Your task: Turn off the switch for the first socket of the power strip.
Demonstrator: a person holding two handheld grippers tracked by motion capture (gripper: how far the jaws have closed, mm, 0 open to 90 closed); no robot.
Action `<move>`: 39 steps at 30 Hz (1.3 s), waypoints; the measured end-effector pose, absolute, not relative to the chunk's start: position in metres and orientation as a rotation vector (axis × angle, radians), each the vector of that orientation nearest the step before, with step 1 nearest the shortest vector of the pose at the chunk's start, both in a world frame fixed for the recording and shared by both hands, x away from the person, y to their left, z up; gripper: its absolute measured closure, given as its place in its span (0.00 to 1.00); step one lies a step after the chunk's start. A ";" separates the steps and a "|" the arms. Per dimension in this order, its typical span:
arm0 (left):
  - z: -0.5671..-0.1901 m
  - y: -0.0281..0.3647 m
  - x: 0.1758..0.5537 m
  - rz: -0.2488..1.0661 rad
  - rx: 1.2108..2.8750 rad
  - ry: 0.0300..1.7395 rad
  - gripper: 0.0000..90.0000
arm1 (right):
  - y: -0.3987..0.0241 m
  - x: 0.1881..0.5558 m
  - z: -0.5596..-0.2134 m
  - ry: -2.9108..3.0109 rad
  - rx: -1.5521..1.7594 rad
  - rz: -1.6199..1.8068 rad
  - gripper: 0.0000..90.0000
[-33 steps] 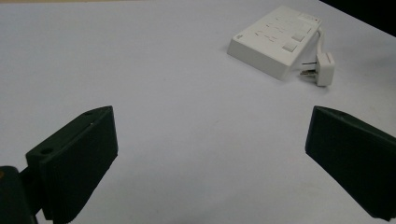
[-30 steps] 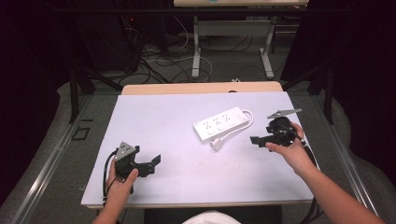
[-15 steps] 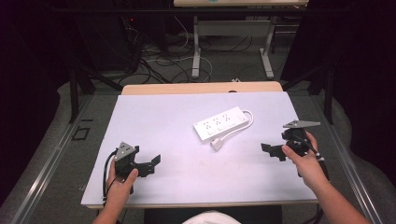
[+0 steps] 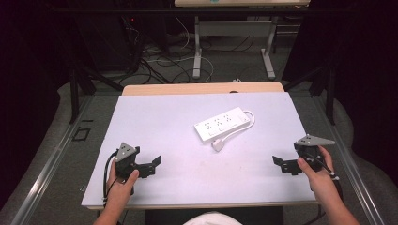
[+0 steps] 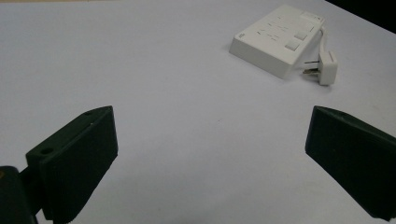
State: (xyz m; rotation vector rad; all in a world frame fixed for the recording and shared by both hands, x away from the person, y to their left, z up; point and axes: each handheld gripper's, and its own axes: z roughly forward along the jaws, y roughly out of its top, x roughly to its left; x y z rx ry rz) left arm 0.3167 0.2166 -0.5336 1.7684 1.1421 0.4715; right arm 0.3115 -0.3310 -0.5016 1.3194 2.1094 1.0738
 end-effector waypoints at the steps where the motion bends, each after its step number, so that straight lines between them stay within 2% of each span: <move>1: -0.534 0.217 0.317 0.472 1.769 1.142 0.02 | -0.334 0.310 -0.504 2.098 1.320 1.076 0.00; 19: -0.534 0.217 0.317 0.470 1.777 1.141 0.02 | -0.381 0.295 -0.541 1.880 1.458 1.090 0.00; 39: -0.534 0.217 0.317 0.469 1.769 1.146 0.03 | -0.389 0.289 -0.559 1.853 1.503 1.093 0.00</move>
